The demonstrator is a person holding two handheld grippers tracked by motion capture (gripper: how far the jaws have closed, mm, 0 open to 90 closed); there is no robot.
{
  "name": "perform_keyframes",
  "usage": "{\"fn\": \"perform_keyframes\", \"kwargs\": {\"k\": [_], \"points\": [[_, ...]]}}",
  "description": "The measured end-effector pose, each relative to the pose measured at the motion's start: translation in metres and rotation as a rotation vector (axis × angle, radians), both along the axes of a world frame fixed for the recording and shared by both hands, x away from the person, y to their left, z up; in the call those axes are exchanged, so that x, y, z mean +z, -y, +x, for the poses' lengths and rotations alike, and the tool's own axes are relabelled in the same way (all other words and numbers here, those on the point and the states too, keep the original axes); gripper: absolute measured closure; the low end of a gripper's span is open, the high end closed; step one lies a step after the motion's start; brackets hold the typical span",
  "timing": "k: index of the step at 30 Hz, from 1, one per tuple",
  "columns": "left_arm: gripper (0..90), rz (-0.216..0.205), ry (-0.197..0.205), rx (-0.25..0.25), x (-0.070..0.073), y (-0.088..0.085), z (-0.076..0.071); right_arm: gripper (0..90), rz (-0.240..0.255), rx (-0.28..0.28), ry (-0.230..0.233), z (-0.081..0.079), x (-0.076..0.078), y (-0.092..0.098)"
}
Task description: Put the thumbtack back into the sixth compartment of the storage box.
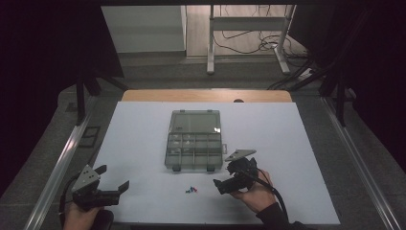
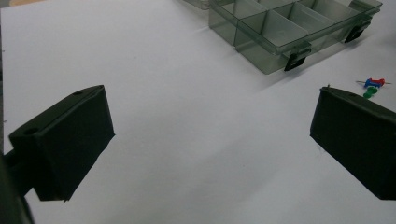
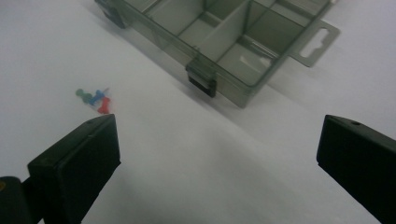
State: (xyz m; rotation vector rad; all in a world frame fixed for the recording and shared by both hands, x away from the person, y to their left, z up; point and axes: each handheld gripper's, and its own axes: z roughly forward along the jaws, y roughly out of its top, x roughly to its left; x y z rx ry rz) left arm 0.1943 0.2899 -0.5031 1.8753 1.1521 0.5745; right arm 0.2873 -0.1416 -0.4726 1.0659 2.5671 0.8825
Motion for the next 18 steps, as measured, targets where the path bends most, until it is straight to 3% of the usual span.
{"fn": "perform_keyframes", "kwargs": {"k": [7,18], "points": [[0.0,0.006,0.001,-0.004,0.000,0.000,0.000,1.8,-0.025,0.032,-0.011,0.003,-0.002,-0.018],[0.0,0.016,0.004,-0.010,0.000,0.002,-0.001,16.3,-0.047,0.092,-0.032,0.008,-0.007,-0.042]]}}
